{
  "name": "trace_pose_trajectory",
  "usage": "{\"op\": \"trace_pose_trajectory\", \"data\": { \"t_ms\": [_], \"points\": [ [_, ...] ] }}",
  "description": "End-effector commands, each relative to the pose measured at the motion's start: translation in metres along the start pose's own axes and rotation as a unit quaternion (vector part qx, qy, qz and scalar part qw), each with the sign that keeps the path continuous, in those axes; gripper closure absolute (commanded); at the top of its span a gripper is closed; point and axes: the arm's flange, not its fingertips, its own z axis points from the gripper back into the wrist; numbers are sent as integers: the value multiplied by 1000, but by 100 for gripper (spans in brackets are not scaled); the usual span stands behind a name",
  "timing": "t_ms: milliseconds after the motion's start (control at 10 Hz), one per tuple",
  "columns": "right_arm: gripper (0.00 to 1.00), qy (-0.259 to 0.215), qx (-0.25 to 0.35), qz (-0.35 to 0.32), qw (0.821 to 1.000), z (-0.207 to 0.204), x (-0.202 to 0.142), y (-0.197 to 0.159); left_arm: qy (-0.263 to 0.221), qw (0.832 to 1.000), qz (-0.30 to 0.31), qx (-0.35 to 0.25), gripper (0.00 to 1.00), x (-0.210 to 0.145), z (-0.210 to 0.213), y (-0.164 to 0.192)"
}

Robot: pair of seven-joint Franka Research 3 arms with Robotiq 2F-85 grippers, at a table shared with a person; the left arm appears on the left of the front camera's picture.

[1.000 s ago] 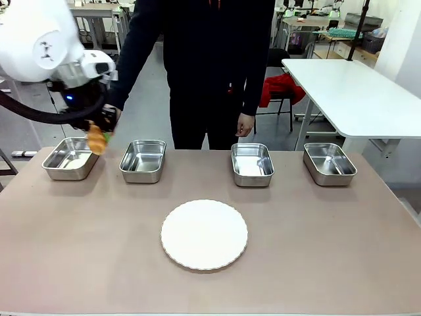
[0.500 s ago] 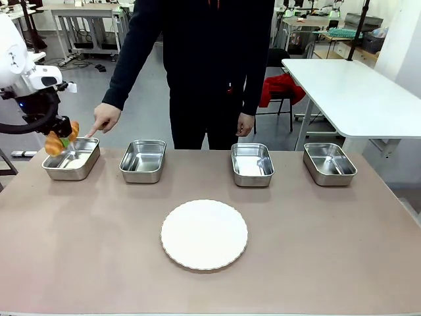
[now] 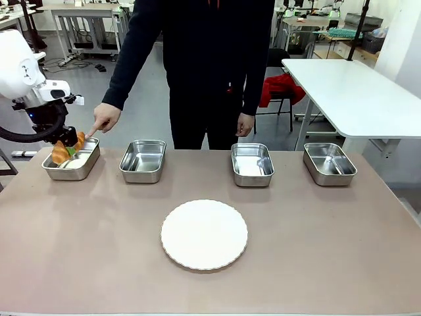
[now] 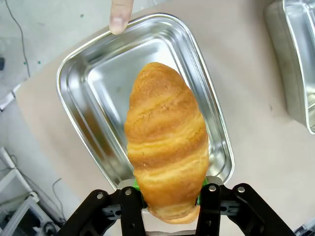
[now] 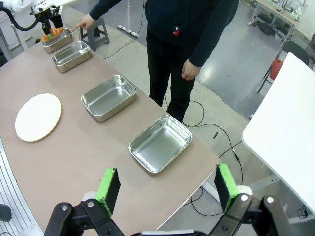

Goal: Place the bread in the container.
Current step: Place the Butter Roll into the Airtight Container indicated by the human.

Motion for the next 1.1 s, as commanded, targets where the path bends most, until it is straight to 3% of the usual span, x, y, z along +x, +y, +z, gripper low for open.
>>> {"op": "trace_pose_trajectory", "data": {
  "t_ms": [0, 100, 200, 400, 1000],
  "points": [
    [0, -7, 0, 2, 1000, 1, 1, 1, -11, 1000, -7, -1, 63, 4, -2, 4],
    [0, -7, 0, 2, 1000, 1, 1, 1, -14, 1000, -4, 3, 63, 5, -6, 5],
    [0, -7, 0, 2, 1000, 1, 1, 1, -20, 1000, -12, 7, 5, 7, -7, 5],
    [0, -7, 0, 2, 1000, 1, 1, 1, -24, 999, -17, 19, 0, 10, -7, 2],
    [0, -7, 0, 2, 1000, 1, 1, 1, -27, 999, -24, 23, 0, 9, -3, 2]
  ]
}}
